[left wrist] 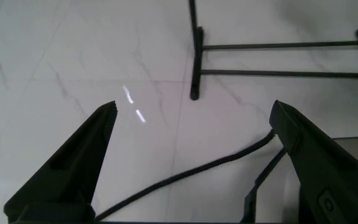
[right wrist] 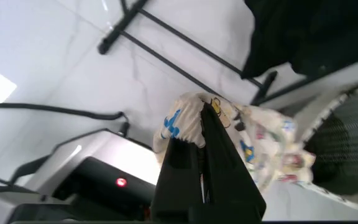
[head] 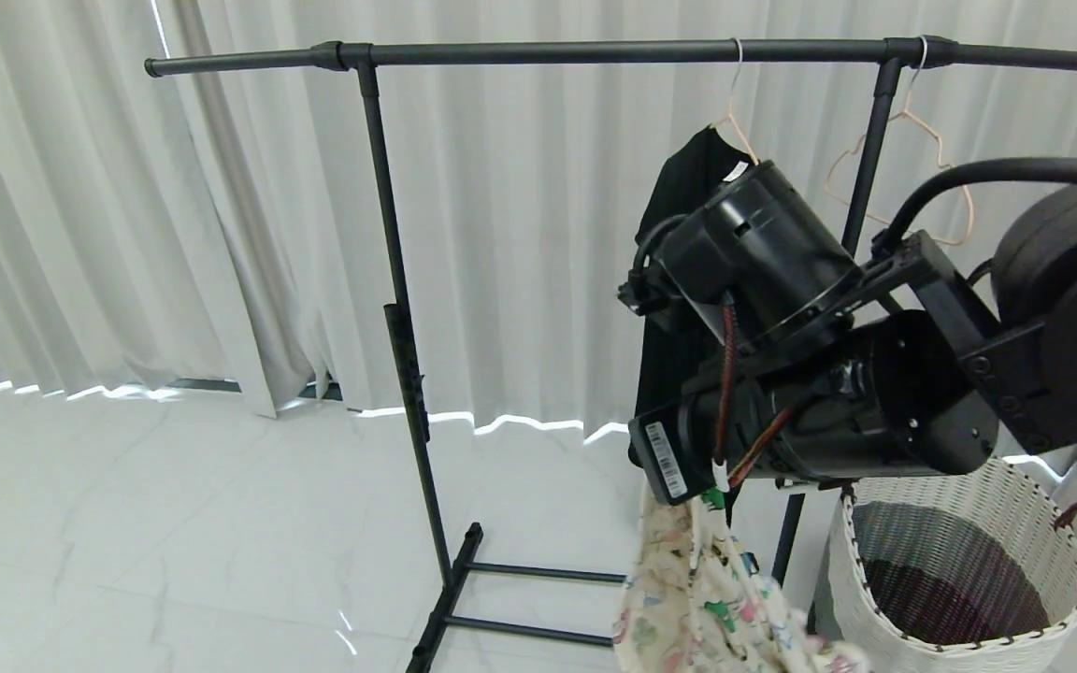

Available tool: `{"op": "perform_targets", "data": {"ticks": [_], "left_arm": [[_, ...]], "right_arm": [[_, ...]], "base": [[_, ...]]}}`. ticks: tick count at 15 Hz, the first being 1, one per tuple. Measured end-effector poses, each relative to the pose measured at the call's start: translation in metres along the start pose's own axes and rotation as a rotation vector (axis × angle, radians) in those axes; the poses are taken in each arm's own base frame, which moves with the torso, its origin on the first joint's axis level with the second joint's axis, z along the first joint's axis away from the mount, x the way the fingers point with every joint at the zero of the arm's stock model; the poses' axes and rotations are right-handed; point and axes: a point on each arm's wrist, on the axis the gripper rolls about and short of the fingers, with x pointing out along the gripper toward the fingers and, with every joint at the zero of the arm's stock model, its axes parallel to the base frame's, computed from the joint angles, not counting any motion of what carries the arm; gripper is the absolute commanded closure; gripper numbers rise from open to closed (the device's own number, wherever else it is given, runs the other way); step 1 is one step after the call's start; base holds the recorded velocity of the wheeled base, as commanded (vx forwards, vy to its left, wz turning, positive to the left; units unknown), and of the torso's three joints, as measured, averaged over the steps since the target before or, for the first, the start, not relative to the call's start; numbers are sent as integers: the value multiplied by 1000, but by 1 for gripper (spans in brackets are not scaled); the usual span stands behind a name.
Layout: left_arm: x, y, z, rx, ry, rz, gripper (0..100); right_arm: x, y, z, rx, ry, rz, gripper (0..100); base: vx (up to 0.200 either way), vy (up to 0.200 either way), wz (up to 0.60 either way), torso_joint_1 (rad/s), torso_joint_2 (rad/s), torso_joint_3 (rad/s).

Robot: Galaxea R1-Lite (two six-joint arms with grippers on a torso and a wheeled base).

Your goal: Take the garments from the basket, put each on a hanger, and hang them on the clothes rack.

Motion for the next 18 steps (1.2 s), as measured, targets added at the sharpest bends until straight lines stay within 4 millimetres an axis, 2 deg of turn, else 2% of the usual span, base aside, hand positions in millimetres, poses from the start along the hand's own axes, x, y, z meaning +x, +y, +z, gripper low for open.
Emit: {"op": "perform_targets", "data": {"ticks": [2,4,6,8,10,12,15,18], "left_arm": [[-7,-2,1,20,-86,-126,0],[-18,-2,21,25,-200,-194,0],[-31,-1,55,18,-294,-256,0],[-42,0,98,16,-370,-342,0],[-46,-2,139,14,-407,-431,0],[-38,-9,161,11,-376,-499,0],[-18,-27,176,-49,-275,-526,0],[2,-57,190,-55,-187,-506,0]], "right_arm": [[-3,11,8,-7,-18,25,100],[-5,20,11,-15,-35,47,100],[-9,31,10,-32,-43,75,100],[-13,42,12,-41,-62,104,100],[-18,52,17,-44,-90,138,100],[-22,56,23,-40,-111,167,100],[-24,55,30,-26,-132,177,100],[-29,52,38,-10,-165,182,100]], "base": [[0,0,0,0,0,0],[0,0,0,0,0,0],[0,0,0,0,0,0],[0,0,0,0,0,0],[0,0,0,0,0,0],[0,0,0,0,0,0],[0,0,0,0,0,0],[0,0,0,0,0,0]]}}
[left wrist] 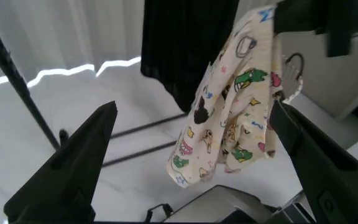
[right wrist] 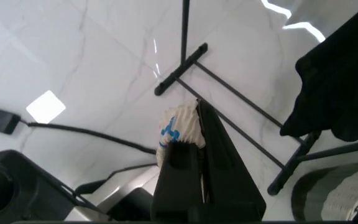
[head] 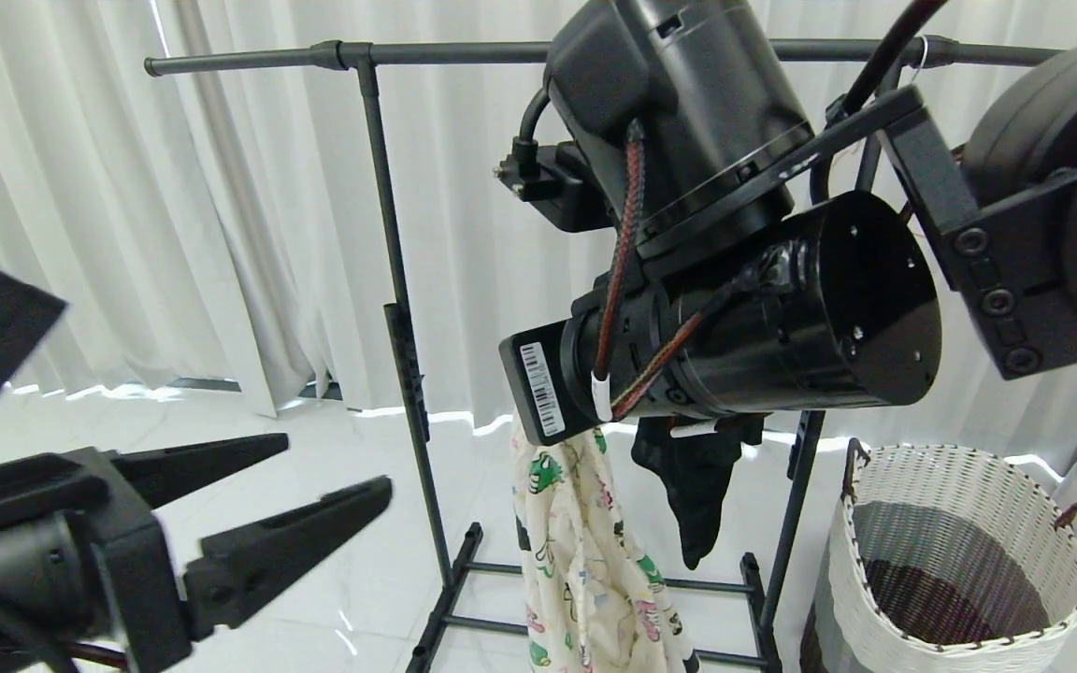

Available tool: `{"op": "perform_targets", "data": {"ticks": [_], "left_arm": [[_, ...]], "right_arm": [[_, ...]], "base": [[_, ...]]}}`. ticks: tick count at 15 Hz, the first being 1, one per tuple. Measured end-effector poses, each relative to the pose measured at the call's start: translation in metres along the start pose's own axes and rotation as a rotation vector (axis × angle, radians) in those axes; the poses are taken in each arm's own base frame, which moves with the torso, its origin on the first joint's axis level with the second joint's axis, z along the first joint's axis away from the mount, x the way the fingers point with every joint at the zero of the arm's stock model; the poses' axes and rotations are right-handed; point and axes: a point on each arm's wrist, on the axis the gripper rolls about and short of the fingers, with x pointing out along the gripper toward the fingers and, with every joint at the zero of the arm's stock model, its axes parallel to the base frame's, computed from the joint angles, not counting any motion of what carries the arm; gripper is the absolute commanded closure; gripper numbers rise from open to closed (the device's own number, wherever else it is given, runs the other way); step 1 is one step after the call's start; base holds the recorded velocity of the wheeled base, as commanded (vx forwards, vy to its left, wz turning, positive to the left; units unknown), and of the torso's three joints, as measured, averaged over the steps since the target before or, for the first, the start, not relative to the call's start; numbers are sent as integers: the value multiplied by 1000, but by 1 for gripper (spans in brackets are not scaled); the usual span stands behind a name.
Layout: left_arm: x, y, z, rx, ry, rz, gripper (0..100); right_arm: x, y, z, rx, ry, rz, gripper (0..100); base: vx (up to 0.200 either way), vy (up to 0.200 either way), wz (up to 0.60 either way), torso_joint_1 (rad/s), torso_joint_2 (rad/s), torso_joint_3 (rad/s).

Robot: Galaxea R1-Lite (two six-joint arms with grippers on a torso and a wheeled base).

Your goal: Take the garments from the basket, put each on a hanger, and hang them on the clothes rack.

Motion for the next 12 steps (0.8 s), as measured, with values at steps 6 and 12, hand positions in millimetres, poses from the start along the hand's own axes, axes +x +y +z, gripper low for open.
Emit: {"op": "perform_targets", "data": {"ticks": [6,12], "left_arm": [[45,-23,-11,40,150,-50,0],[73,-22,-32,45,262,30,0]], "right_arm": [[-3,3,1,-13,1,35,100],[-19,18,-3,-43,-9,87,100]], "base": [[0,0,0,0,0,0],[0,0,0,0,0,0]]}}
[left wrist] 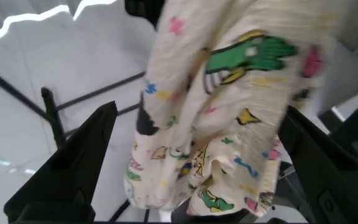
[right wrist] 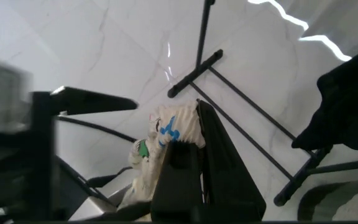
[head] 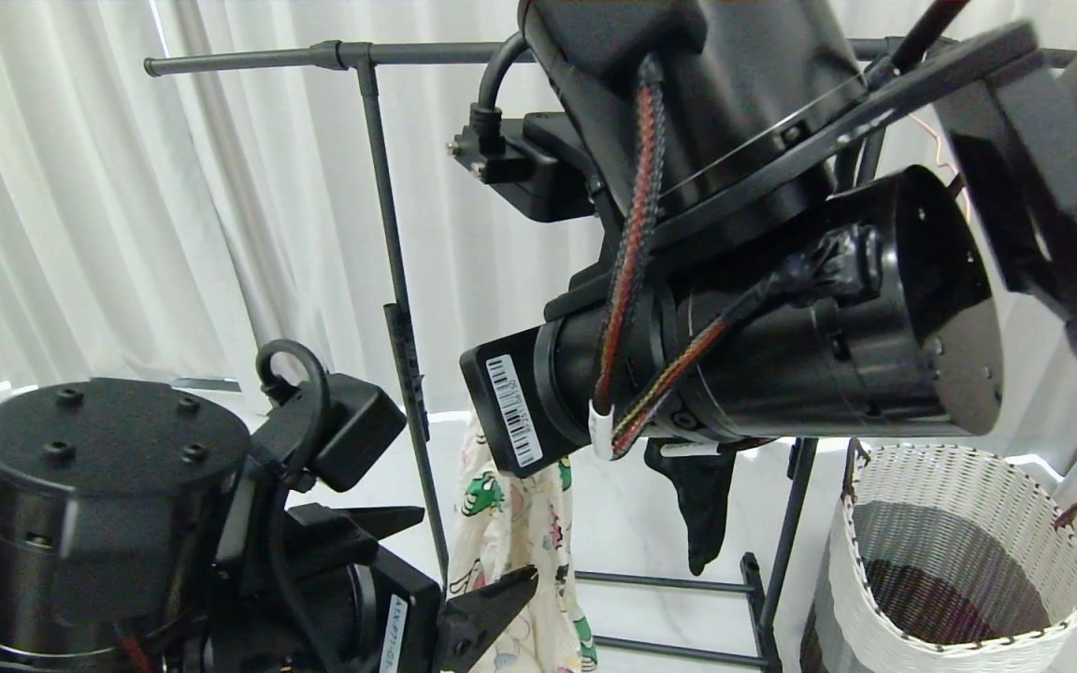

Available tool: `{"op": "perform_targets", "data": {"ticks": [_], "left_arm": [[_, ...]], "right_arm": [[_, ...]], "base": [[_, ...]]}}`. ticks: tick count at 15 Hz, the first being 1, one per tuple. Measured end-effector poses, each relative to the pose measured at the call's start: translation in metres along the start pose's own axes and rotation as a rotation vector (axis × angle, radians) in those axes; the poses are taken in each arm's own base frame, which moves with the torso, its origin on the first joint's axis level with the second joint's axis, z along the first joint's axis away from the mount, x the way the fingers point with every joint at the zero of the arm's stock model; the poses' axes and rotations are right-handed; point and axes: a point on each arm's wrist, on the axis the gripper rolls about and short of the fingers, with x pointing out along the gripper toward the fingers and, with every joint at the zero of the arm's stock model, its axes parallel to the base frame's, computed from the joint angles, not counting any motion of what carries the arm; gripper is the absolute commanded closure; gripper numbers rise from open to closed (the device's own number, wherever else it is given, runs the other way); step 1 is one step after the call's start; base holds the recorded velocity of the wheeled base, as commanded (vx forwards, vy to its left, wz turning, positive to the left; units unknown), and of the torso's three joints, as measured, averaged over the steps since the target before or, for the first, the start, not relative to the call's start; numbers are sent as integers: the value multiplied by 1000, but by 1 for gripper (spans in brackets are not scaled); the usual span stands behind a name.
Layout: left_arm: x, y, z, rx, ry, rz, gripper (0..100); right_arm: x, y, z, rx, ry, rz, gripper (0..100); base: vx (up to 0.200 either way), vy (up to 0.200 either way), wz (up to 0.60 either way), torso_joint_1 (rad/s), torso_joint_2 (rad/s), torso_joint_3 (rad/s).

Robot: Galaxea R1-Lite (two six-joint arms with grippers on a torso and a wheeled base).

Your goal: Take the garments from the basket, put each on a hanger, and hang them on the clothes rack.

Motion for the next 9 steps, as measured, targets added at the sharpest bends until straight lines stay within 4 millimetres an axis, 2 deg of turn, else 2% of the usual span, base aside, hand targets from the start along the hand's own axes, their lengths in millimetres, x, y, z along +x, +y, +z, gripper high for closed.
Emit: {"op": "perform_targets", "data": {"ticks": [4,7,9], "left_arm": [[10,7,-28,17,101,81,0],[3,12,-50,26,148,93,0],[-4,15,-57,26,149,90,0]], "right_arm": [[-13,-3,2,-1,-2,3,100],[-21,-11,6,14,-21,-6,100],[-23,-16,9,24,-29,-18,100]], "base": [[0,0,0,0,0,0],[0,0,0,0,0,0],[0,0,0,0,0,0]]}}
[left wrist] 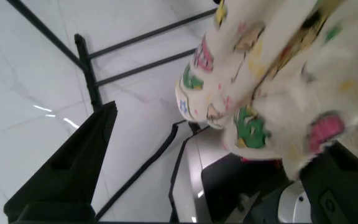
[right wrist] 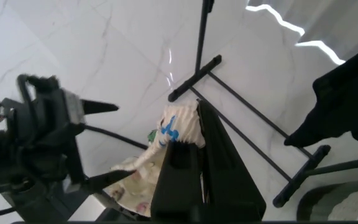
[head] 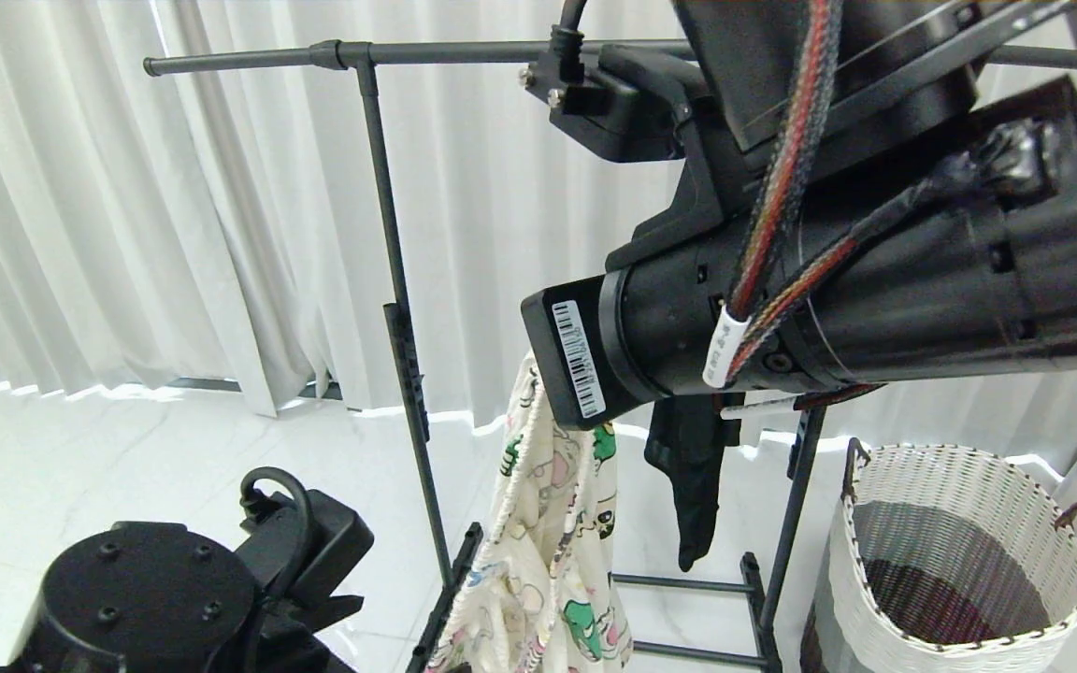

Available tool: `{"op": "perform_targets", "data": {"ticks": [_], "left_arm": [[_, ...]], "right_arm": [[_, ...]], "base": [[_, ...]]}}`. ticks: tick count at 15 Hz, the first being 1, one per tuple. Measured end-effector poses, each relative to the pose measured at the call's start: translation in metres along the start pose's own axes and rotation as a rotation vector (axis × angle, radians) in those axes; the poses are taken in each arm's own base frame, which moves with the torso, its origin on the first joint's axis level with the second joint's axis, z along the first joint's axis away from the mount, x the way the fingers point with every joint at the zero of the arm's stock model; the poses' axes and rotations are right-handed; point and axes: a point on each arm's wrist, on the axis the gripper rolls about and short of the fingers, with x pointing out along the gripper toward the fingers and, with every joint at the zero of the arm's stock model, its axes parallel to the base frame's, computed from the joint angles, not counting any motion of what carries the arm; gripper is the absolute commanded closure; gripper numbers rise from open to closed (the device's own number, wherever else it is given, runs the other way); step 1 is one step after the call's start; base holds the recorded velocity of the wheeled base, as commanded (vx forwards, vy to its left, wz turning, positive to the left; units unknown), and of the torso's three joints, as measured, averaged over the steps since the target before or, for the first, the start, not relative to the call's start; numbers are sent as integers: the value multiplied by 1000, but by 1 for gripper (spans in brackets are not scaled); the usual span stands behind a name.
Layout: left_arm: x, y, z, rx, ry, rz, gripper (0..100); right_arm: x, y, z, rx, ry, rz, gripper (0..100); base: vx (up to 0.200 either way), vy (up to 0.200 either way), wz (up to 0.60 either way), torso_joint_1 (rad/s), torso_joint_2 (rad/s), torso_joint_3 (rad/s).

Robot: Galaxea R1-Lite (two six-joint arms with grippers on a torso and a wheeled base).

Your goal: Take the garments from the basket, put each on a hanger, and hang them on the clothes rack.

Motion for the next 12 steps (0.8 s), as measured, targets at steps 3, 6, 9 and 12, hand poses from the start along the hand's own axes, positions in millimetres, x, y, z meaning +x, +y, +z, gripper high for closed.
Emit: {"op": "perform_targets", "data": {"ticks": [3,6,9,12], "left_arm": [[-11,4,-9,-5,-20,-24,0],[-16,9,-26,-3,-2,-28,0],[-21,10,-28,-6,-24,-30,100],[-26,10,-18,-9,-75,-22,100]], "right_arm": [[-1,-3,2,4,-5,-7,100],[-3,-3,2,-28,-7,-2,100],[-8,-7,4,-25,-17,-16,100],[-18,-19,9,-5,-50,-74,100]], "base": [[0,0,0,0,0,0],[0,0,0,0,0,0],[0,0,0,0,0,0],[0,0,0,0,0,0]]}}
